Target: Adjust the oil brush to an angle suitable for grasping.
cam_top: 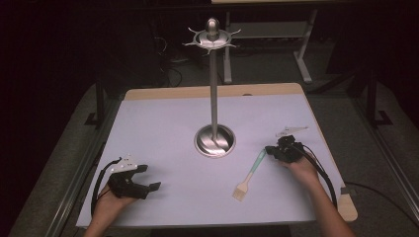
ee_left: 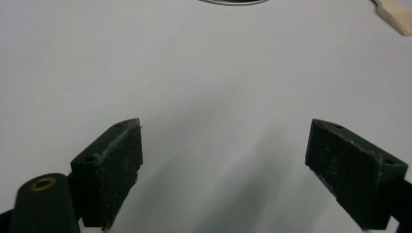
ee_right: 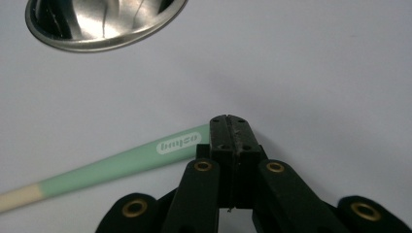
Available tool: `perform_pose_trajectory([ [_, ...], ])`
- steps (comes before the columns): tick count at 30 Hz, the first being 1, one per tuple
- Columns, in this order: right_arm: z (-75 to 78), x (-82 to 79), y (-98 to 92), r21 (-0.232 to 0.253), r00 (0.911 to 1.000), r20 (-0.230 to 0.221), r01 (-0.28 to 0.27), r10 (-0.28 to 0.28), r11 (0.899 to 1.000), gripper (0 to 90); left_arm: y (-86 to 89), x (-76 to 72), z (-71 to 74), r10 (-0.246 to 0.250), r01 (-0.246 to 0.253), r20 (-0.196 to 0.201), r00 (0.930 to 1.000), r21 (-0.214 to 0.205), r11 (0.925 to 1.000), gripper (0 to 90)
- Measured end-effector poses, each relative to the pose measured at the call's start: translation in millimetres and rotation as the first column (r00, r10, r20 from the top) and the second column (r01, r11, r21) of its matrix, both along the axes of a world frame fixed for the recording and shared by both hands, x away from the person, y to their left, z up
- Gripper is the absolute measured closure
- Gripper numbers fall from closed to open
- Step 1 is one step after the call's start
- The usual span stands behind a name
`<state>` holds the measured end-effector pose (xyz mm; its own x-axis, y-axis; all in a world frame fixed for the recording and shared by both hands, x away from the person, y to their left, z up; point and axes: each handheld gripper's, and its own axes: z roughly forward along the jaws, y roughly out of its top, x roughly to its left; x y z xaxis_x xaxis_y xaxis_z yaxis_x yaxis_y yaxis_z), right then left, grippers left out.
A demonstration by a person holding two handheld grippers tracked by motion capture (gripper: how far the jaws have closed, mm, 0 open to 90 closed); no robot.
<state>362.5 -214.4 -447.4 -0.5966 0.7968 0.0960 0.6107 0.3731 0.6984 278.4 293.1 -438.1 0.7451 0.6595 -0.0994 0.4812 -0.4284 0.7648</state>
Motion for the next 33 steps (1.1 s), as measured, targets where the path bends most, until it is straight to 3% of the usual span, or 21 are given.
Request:
perform_pose_trajectory([
  [5,-3.9,-1.5,2.3,-0.005,0.9999,0.005,-0.012,0.012,1.0,89.7,0.3,-0.1,-0.2,0.001,-0.001,-0.001,1.0,-0.003,1.0,13.2],
  [33,-8.8,10.6,22.6,0.074,0.9972,0.022,-0.073,0.072,0.995,89.8,-3.6,1.5,-1.1,-0.023,0.023,0.002,0.9997,0.018,0.9996,13.2],
])
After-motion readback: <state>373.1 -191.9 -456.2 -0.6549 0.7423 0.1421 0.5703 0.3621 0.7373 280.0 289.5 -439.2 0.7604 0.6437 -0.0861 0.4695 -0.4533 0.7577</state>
